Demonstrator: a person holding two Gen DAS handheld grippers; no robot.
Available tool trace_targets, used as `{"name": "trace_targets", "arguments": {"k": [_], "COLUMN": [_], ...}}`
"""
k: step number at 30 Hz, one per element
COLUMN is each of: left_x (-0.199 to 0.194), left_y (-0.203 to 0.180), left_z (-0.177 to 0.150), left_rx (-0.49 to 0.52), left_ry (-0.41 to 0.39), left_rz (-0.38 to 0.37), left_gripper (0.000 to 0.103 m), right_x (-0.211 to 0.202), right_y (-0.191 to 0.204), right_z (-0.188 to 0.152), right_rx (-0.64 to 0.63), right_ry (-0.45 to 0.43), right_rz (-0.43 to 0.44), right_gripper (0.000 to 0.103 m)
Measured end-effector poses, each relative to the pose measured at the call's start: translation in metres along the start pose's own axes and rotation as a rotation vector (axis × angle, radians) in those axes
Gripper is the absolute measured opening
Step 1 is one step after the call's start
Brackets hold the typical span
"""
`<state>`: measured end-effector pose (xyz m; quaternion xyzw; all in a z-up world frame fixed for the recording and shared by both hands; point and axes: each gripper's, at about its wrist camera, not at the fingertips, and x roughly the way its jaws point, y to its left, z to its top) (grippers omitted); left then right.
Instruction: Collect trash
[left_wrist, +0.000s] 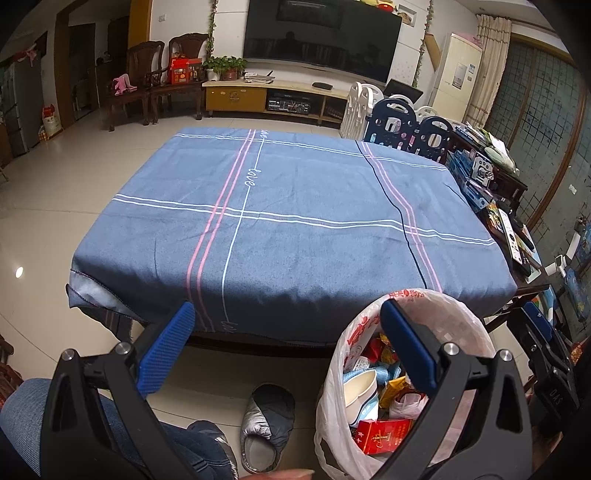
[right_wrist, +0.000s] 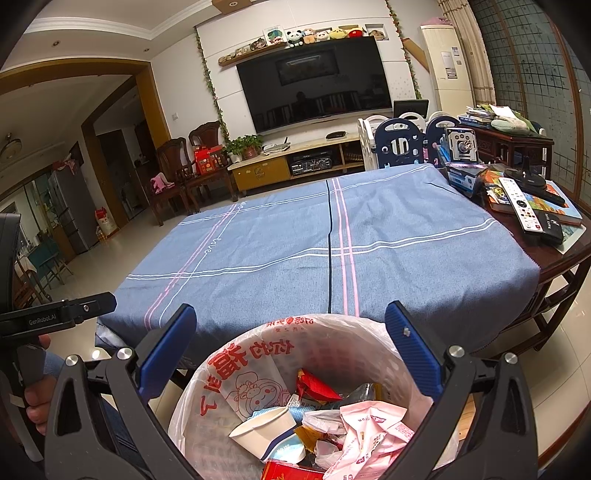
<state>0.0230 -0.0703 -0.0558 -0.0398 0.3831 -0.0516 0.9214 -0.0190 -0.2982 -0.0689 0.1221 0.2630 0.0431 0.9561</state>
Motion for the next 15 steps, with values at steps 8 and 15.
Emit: {"name": "trace_targets", "arguments": {"k": [8,15], "left_x": [0.002,0.008], "left_y": [-0.001,0.009], "left_z": [-0.002,-0.001], "left_rx": [0.004,-0.056], "left_ry": [0.013,0.051], "left_rz": [-0.012,-0.040], "left_gripper": [0.100,0.100], "right_x": [0.001,0.003], "right_y": [0.002,0.000], "right_z": [-0.002,-0.002], "right_rx": [-0.001,0.000], "right_ry": [0.006,0.010], "right_rz": [0.000,0.000], "right_gripper": [0.100,0.100]}}
